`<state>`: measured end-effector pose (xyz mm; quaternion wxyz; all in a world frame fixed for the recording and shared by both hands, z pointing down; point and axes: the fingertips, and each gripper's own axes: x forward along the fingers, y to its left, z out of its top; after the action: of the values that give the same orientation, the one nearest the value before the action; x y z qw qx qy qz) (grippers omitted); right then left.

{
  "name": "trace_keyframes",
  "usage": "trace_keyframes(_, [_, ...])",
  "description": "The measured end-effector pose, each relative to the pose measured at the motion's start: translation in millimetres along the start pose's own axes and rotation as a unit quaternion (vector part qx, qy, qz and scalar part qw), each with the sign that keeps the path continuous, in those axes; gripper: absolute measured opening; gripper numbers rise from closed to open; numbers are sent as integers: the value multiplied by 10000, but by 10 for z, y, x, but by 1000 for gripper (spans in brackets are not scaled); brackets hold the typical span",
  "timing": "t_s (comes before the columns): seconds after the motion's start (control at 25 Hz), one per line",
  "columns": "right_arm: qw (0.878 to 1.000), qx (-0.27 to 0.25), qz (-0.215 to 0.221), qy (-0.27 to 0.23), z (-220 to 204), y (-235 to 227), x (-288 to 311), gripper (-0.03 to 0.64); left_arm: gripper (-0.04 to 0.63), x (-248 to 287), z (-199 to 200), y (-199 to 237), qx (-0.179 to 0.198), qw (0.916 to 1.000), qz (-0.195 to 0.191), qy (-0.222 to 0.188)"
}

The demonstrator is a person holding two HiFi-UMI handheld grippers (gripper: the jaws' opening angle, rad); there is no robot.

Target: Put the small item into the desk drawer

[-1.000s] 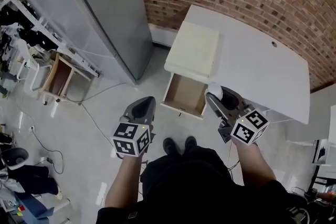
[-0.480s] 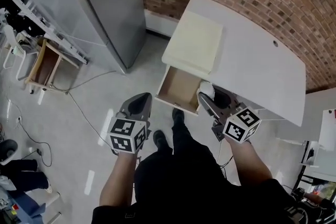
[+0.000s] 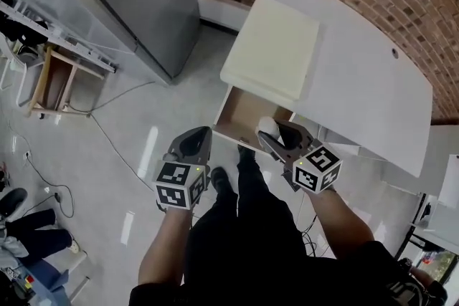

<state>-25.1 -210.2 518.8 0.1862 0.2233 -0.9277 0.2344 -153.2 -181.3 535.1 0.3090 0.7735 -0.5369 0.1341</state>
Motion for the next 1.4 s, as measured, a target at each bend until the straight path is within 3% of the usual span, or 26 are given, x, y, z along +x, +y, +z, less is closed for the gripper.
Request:
trace_keyframes(0.28, [9984,-96,208,521,-423,-111,453,169,12,345,-298,111,-37,9996,-97,274])
trace_keyframes(0.6, [9931,-161,252,1135,-1010,-261,937,169,12,624,-797,374,-345,9980,-130,508])
trace_keyframes(1.16, [9813,-171,-44,1914,-1915,-753,1422,169,12,954,-1372,614,-458,9956,-228,789])
trace_keyframes(1.4, [9708,-189,-62,2391,-2331,-1021,1625,169,12,1069,-1556,669,-517,9941,-188,931])
